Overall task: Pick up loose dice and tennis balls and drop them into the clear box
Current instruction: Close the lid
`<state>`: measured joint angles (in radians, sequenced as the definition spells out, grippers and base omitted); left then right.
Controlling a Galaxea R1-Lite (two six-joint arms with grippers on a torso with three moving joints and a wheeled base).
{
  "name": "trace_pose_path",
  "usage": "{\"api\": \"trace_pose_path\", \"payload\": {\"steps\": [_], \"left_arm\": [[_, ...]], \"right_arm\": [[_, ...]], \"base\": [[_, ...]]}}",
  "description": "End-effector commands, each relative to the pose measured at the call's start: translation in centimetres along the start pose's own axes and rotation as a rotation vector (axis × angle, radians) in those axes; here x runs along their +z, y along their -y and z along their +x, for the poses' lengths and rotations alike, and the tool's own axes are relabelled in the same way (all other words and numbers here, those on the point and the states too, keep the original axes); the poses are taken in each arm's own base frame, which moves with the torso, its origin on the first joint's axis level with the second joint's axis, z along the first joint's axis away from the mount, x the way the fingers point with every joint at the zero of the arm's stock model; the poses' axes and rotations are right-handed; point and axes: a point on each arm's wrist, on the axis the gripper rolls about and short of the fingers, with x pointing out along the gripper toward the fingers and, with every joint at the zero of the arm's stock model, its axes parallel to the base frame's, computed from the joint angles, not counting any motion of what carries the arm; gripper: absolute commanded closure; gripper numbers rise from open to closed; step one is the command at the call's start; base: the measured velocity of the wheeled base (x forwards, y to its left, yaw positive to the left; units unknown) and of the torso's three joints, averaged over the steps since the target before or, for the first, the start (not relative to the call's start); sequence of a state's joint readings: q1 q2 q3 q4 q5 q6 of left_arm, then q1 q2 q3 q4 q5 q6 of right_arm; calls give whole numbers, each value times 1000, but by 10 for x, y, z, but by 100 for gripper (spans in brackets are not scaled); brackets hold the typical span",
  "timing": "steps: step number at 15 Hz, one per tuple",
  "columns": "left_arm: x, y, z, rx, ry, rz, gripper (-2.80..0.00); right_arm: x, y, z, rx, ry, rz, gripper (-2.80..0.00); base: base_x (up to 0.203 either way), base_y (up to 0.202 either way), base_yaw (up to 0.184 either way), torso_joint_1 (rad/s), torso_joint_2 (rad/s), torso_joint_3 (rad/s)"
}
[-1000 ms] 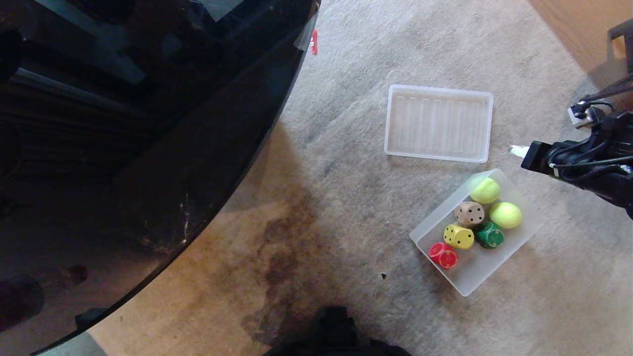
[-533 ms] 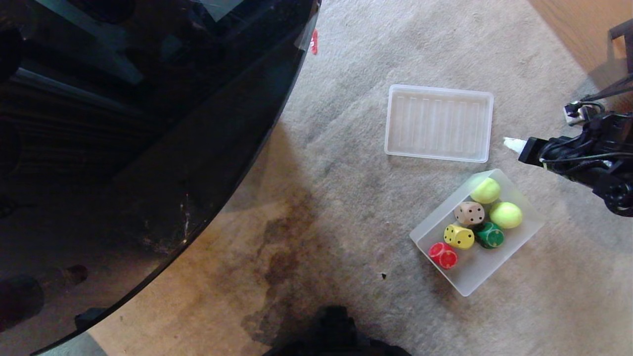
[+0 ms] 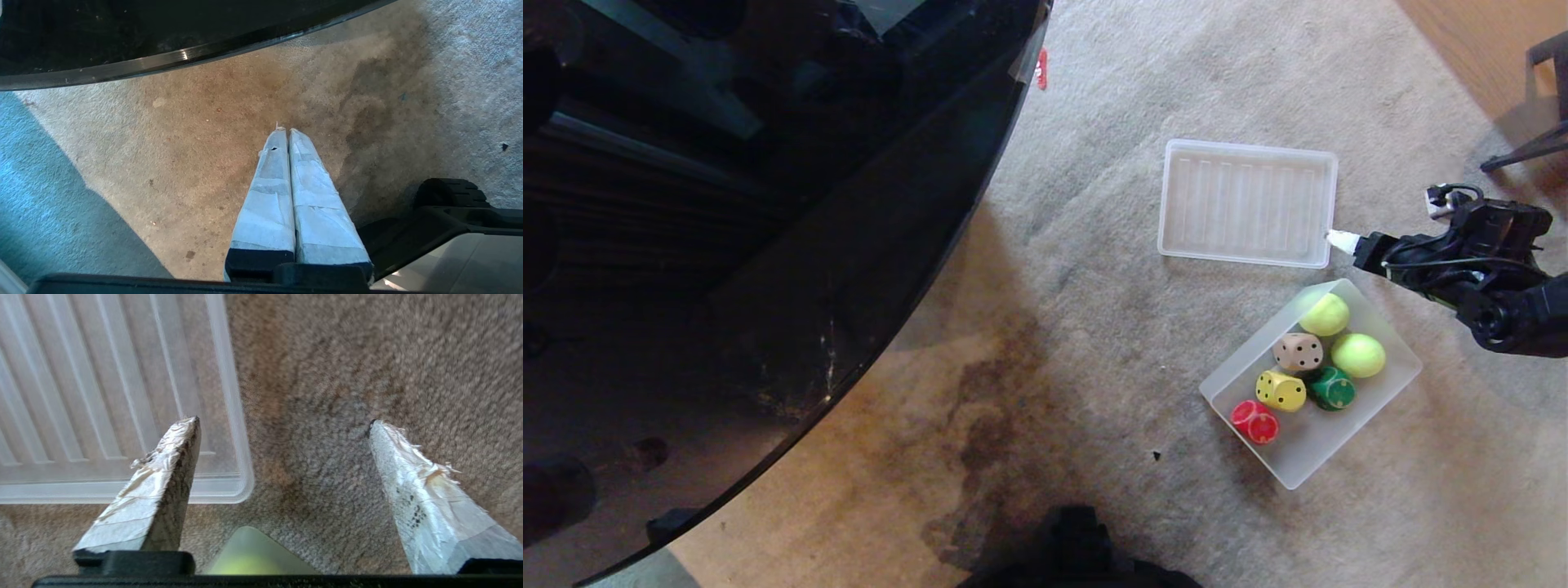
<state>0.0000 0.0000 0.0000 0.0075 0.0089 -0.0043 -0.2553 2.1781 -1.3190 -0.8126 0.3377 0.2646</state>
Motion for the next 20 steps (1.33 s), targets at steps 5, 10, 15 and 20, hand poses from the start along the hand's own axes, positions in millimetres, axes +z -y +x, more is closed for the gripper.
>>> {"api": "trace_pose_path", "payload": {"steps": [5, 10, 15, 20], "left_arm": [[0, 0, 0, 0, 0, 0, 0], [0, 0, 0, 0, 0, 0, 0], [0, 0, 0, 0, 0, 0, 0], [0, 0, 0, 0, 0, 0, 0]], "right_arm": [[-13, -1, 15, 20, -11, -6, -280], [-17, -4, 22, 36, -3, -18, 0], [-13, -8, 22, 45, 9, -81, 0], [7, -20, -2, 47, 22, -85, 0]], "base": [[0, 0, 0, 0, 0, 0], [0, 0, 0, 0, 0, 0], [0, 0, 0, 0, 0, 0], [0, 0, 0, 0, 0, 0]]}}
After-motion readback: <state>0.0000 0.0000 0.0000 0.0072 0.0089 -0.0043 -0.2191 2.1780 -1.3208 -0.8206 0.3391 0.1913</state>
